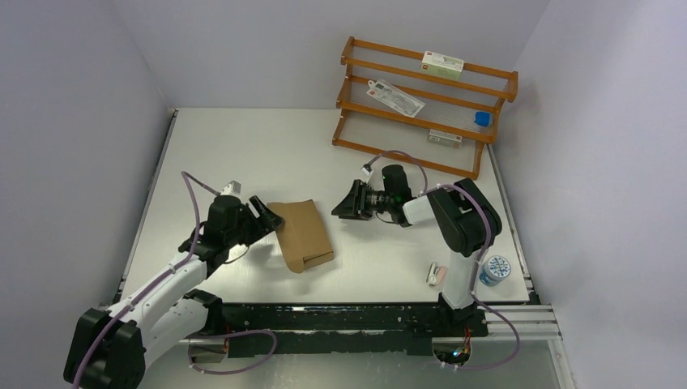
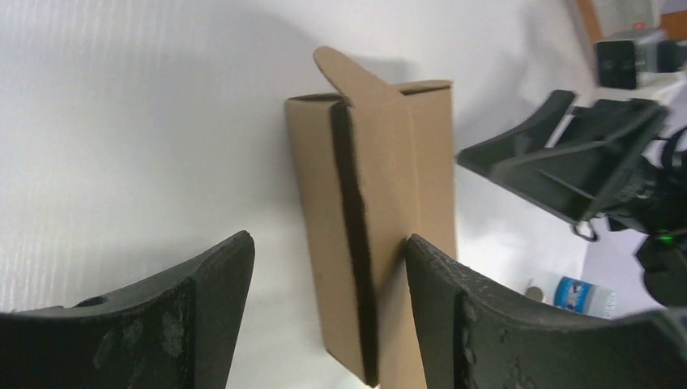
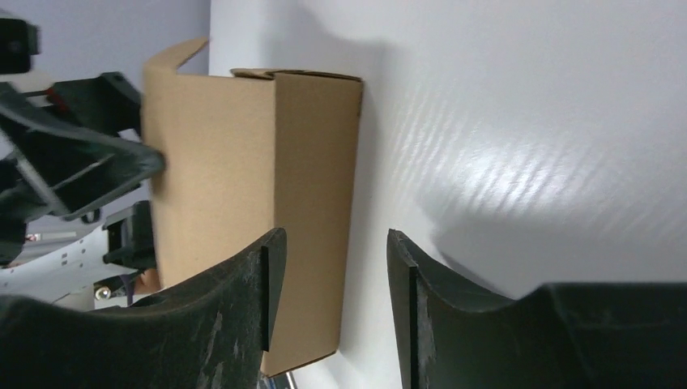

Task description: Fold the paper box

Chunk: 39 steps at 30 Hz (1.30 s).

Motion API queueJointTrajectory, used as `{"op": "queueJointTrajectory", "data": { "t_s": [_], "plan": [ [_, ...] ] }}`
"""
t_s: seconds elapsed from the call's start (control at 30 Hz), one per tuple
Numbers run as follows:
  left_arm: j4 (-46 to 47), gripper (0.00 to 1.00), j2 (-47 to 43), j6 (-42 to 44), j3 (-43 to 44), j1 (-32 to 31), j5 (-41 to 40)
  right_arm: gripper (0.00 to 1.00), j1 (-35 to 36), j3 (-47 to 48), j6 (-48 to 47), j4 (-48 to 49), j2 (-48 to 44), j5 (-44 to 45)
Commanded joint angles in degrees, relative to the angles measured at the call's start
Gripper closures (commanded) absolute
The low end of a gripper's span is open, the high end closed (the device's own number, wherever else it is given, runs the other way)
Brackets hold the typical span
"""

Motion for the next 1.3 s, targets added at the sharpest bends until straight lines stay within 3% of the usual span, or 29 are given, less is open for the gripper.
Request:
{"op": "queueJointTrajectory", "data": {
  "t_s": [0.0,0.23,0.6,0.8,1.27],
  "plan": [
    [-0.25,0.27,2.18,2.41,-1.53,-0.07,-0.55,0.46,0.29,-1.84,2.20,3.15,-3.58,-0.88],
    [1.69,0.27,6.20,3.97,-3.22,-0.04,-1.02,0.41,3.61,-1.89,1.56,1.83,-4.36,-0.99],
    [8.01,0.28,12.43,4.49,-6.15,-0.07,1.94,0.41,7.35,-0.87,-0.03,0.95,-1.33,-0.44],
    [8.44,0.29,11.75,3.99,-5.67,-0.08,3.98,0.46,7.40,-0.58,-2.15,-0.61,0.81,0.58],
    [11.77,0.26,2.36,0.30,-8.34,0.01,9.41,0.68,6.25,-1.23,-4.39,-1.17,5.76,2.89]
  ]
}}
